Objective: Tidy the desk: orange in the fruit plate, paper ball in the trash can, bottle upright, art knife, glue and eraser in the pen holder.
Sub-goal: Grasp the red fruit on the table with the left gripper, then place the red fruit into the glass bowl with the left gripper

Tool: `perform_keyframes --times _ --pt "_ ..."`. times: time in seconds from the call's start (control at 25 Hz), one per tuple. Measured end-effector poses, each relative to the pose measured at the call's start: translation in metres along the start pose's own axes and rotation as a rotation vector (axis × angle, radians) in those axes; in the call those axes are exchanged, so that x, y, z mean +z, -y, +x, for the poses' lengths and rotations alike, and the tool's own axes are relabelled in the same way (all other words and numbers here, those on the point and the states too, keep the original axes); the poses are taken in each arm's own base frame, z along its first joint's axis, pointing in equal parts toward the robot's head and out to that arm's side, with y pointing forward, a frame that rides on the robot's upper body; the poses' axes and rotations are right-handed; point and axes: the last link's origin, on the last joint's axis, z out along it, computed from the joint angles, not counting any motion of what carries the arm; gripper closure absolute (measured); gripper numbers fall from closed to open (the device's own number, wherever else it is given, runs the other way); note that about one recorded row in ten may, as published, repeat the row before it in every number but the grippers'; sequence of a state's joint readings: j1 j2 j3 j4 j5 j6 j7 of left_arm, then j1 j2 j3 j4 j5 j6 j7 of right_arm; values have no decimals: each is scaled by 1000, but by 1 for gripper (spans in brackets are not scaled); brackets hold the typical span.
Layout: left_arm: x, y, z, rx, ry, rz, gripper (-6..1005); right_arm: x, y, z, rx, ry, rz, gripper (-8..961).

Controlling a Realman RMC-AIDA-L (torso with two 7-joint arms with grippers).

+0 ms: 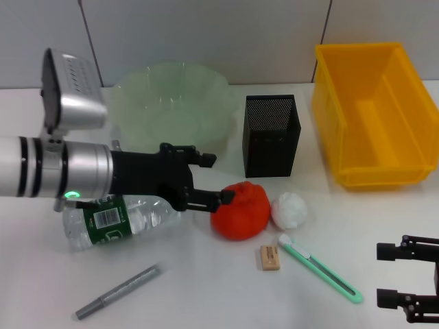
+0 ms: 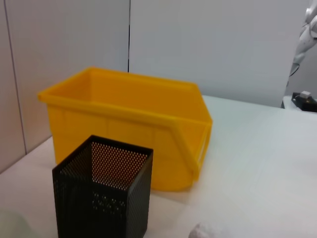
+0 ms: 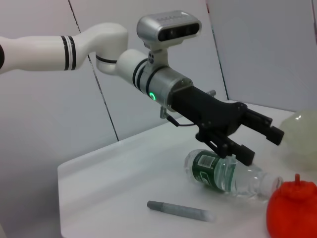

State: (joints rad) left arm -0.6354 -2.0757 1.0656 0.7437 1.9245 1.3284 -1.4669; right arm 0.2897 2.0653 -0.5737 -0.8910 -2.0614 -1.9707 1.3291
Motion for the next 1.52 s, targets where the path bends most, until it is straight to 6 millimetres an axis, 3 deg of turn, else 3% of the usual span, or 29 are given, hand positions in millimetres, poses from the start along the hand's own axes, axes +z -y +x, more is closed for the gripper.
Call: perform_keyframes --times 0.16,0.72,1.16,1.52 --pt "21 -6 -8 -1 18 10 243 -8 0 2 9 5 25 210" --pt "58 -15 -20 46 78 113 258 -11 -3 7 26 14 48 210" --pt "62 -19 -22 54 90 108 269 -16 -1 7 31 35 82 210" --pt "61 -20 -21 44 80 107 463 -16 -1 6 28 44 86 210"
